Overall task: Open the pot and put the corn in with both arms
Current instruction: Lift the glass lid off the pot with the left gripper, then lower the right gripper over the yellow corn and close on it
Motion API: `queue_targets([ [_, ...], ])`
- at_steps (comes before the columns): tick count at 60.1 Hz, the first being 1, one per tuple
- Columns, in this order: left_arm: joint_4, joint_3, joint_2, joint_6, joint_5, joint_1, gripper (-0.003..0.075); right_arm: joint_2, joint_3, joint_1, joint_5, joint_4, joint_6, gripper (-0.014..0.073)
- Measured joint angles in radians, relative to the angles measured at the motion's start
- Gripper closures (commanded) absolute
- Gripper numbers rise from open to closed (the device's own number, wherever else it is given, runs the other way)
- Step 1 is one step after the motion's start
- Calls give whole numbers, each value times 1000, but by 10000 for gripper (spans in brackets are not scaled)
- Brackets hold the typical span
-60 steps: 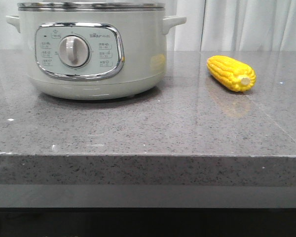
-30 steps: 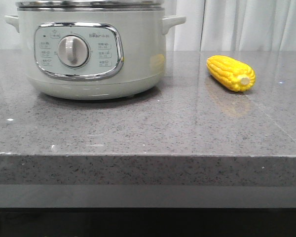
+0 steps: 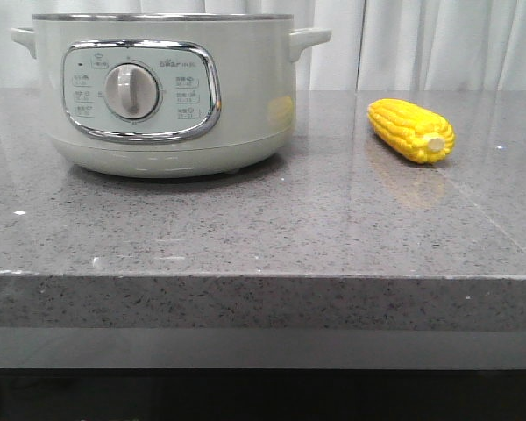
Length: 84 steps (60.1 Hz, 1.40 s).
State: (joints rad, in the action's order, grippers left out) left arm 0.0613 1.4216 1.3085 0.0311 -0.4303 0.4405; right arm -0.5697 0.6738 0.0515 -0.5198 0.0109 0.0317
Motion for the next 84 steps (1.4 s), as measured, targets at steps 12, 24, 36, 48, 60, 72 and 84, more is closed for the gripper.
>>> queue_targets([
  [12,-6,-190,-207,0,-39,-77,500,0,0,0,0,0,0,-68],
  [24,-7,-396,-430,0,-100,-140,500,0,0,0,-1,0,0,-68],
  [36,24,-546,-615,0,-149,-146,500,-10,0,0,-24,0,0,-68],
  [48,45,-646,-744,0,-155,-146,500,-89,36,33,-87,2,-9,-50],
  [60,45,-659,-756,0,-155,-146,500,-223,137,136,-129,4,-14,-50],
  [72,45,-661,-756,0,-155,-146,500,-430,269,189,-143,7,-16,-50],
  [84,45,-661,-756,0,-155,-146,500,-662,436,190,-190,7,-16,-50],
])
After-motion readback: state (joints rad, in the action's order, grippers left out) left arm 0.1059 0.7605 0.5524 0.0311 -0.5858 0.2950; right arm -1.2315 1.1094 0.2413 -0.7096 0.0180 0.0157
